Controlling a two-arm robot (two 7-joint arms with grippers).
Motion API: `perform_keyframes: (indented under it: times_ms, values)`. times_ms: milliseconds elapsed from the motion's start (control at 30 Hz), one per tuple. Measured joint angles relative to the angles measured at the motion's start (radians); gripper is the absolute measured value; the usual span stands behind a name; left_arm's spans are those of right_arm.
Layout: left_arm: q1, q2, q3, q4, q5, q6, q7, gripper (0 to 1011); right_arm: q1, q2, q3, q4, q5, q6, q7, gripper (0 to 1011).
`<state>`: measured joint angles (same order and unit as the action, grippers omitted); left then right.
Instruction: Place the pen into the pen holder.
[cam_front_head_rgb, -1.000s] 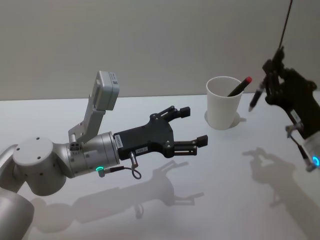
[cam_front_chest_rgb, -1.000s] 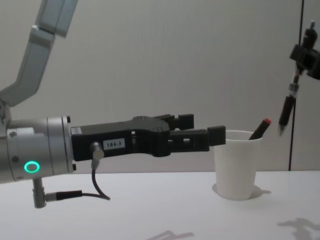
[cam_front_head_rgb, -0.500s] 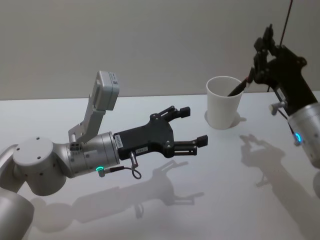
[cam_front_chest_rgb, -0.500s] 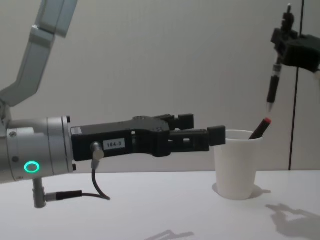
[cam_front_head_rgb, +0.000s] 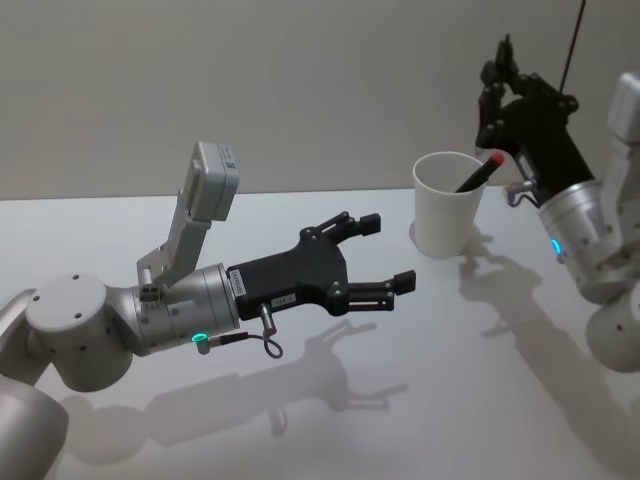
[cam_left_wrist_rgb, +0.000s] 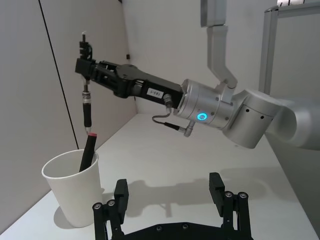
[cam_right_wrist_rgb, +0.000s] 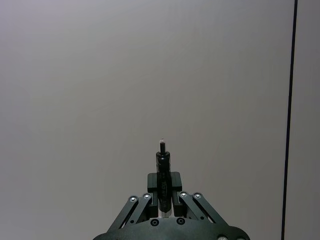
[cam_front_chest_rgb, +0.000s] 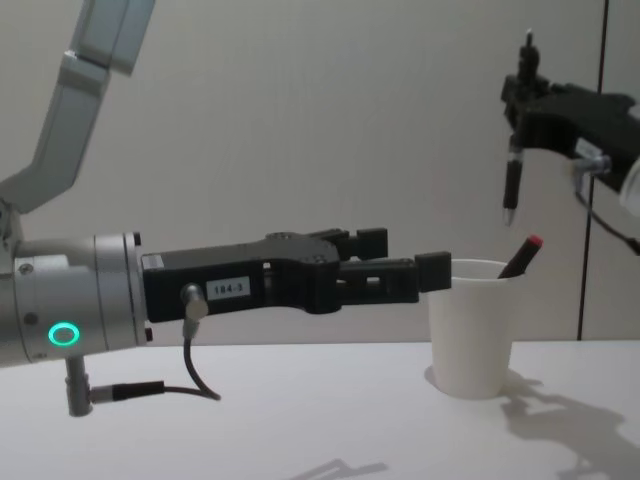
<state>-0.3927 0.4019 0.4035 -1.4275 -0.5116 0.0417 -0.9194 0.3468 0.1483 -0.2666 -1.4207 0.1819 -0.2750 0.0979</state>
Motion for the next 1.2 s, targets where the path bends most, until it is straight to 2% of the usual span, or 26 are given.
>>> perform_keyframes:
  times_ms: [267,633,967,1033,1100,1200]
  values:
    - [0.0,0.0,0.0,0.0,0.0,0.0,0.0,1001,0.052,-0.032,-0.007,0.092,-0.025,0.008,-0.006,151]
    - [0.0,0.0,0.0,0.0,0.0,0.0,0.0,1001,0.108,-0.07,-0.017,0.205,-0.035,0.065,-0.017,151]
    - [0.0,0.0,0.0,0.0,0.0,0.0,0.0,1001,0.128,-0.088,-0.024,0.247,-0.035,0.099,-0.021,153]
    - [0.0,0.0,0.0,0.0,0.0,0.0,0.0,1001,0.131,-0.09,-0.025,0.253,-0.035,0.104,-0.021,172]
    - [0.0,0.0,0.0,0.0,0.0,0.0,0.0,1001,0.133,-0.092,-0.026,0.258,-0.035,0.108,-0.022,254]
    - [0.0,0.0,0.0,0.0,0.0,0.0,0.0,1001,0.135,-0.094,-0.027,0.263,-0.035,0.112,-0.022,317]
